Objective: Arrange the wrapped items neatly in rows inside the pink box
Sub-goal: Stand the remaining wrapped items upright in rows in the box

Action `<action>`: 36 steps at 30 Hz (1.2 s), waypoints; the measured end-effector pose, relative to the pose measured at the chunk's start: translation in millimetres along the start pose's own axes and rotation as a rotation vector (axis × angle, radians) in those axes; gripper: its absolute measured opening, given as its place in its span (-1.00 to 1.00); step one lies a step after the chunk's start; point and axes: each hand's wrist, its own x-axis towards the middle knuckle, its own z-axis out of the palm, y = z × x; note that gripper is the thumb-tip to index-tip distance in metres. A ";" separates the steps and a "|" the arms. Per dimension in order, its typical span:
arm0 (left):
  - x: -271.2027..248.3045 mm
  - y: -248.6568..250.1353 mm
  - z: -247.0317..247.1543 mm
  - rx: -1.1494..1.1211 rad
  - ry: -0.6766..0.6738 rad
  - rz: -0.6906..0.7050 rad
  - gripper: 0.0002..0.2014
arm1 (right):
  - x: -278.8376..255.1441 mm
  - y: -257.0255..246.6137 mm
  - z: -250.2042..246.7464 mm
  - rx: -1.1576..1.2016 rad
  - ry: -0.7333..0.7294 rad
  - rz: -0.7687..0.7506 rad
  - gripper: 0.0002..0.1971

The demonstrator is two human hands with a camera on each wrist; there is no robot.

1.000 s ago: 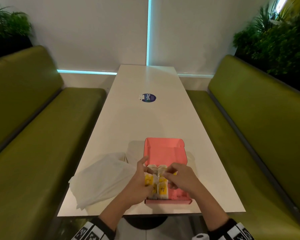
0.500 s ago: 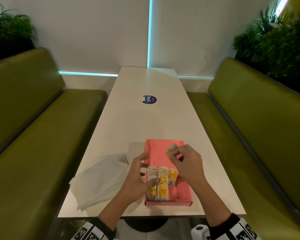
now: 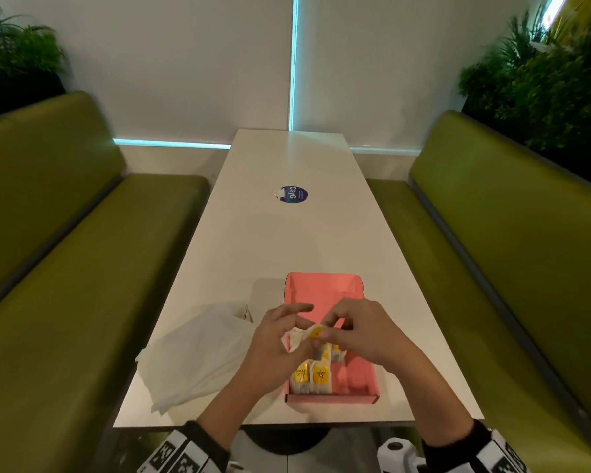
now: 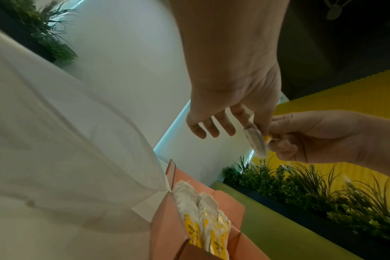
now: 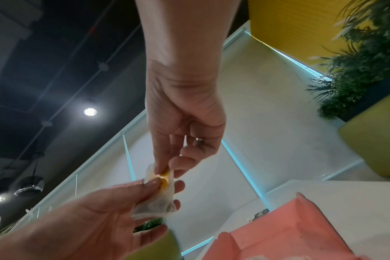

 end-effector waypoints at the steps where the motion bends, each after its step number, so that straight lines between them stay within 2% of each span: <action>1: 0.5 0.9 -0.3 -0.021 0.007 -0.015 -0.87 | -1.1 0.0 0.4 0.052 0.019 0.015 -0.93; 3: 0.7 2.7 -0.3 -0.110 0.009 -0.081 -0.87 | -1.5 1.9 2.7 0.172 0.111 0.049 -0.91; 6: 2.3 8.9 -0.5 -0.214 0.058 -0.178 -0.92 | -1.2 5.6 6.4 0.225 0.235 0.066 -0.81; 9: 4.1 10.1 -0.2 -0.311 0.140 -0.262 -0.88 | -3.5 6.3 13.7 0.178 0.225 0.046 -0.73; 13: 6.3 13.6 2.5 -0.448 0.174 -0.340 -0.89 | -4.6 7.6 27.2 0.129 0.230 -0.001 -0.77; 16: 6.3 17.1 2.8 -0.489 0.176 -0.340 -0.89 | -3.3 8.6 32.4 0.169 0.294 -0.028 -0.86; 20: 6.2 18.3 0.6 -0.535 0.189 -0.347 -0.91 | 0.0 10.7 30.3 0.246 0.373 0.005 -0.71; 23: 6.0 19.1 0.3 -0.549 0.181 -0.355 -0.92 | 1.3 13.3 29.7 0.310 0.300 0.006 -0.65; 25: 5.7 19.2 0.6 -0.549 0.167 -0.358 -0.92 | 2.5 14.6 31.9 0.292 0.253 -0.008 -0.73; 29: 6.1 17.2 1.0 -0.527 0.173 -0.351 -0.92 | 3.7 15.4 34.1 0.325 0.283 0.017 -0.84; 34: 7.4 10.5 0.7 -0.444 0.306 -0.282 -0.94 | -3.1 8.8 28.2 0.415 0.251 0.015 -0.91; 36: 6.4 6.3 2.6 -0.329 0.352 -0.222 -0.94 | -5.1 4.5 27.4 0.470 0.215 0.017 -0.86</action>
